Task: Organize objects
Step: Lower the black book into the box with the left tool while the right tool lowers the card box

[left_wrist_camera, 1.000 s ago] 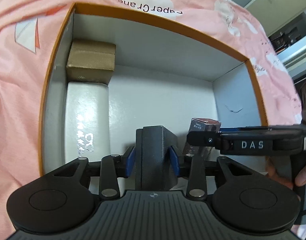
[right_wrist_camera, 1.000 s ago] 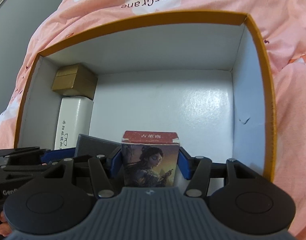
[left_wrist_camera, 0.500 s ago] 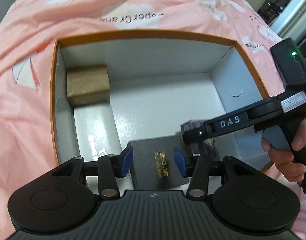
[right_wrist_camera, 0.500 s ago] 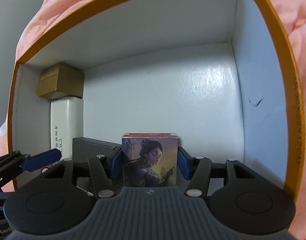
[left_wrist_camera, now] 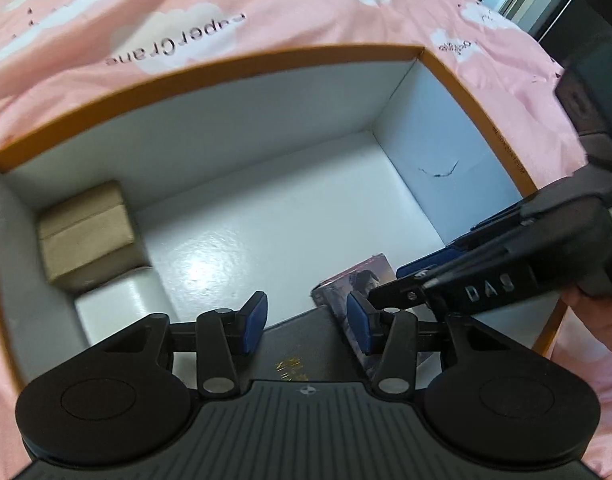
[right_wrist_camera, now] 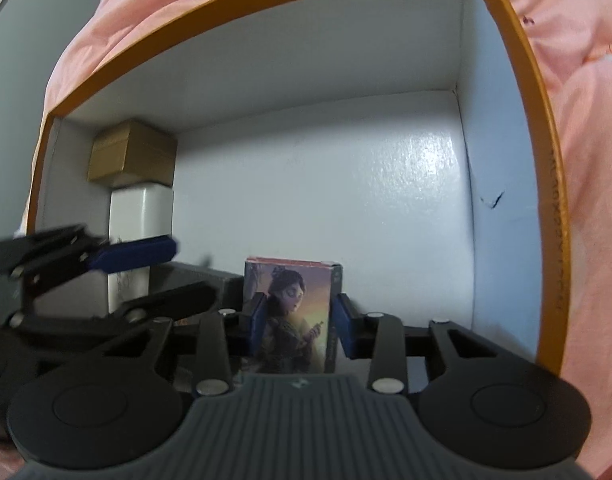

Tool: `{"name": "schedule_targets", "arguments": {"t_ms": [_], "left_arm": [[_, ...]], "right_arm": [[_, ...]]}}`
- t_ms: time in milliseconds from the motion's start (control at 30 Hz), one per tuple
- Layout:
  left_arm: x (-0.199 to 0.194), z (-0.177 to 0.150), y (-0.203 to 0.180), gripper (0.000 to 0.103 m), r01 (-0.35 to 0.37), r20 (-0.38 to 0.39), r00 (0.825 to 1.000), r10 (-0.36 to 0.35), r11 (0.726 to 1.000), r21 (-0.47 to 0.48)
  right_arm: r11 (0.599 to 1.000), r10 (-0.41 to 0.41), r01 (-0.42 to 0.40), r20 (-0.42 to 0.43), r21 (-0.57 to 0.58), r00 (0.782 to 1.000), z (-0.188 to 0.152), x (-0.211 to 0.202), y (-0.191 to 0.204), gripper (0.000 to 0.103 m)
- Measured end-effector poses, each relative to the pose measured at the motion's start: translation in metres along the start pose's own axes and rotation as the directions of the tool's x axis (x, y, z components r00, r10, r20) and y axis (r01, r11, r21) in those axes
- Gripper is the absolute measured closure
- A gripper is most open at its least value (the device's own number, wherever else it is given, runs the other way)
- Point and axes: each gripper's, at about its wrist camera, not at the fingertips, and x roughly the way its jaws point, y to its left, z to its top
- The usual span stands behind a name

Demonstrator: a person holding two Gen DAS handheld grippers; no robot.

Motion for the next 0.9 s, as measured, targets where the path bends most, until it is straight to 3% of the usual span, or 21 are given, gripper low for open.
{"name": "schedule_targets", "arguments": {"t_ms": [233, 533, 900], "left_arm": [[0.008, -0.006, 0.009, 0.058, -0.013, -0.082, 0.997, 0.008, 0.998, -0.067], [0.005, -0.012, 0.007, 0.060, -0.011, -0.082, 0.997, 0.005, 0.997, -0.071], [0.007, -0.011, 0.015, 0.063, 0.026, -0.099, 0.994, -0.039, 0.992, -0.124]], "right_arm": [[0.996, -0.024, 0.026, 0.022, -0.088, 0.999, -0.005, 0.000, 0.004, 0.071], [0.990, -0.023, 0.021, -0.007, -0.139, 1.000, -0.011, 0.005, 0.008, 0.080], [0.981, -0.028, 0.021, -0.031, -0.193, 0.999, -0.012, 0.016, 0.021, 0.081]]}}
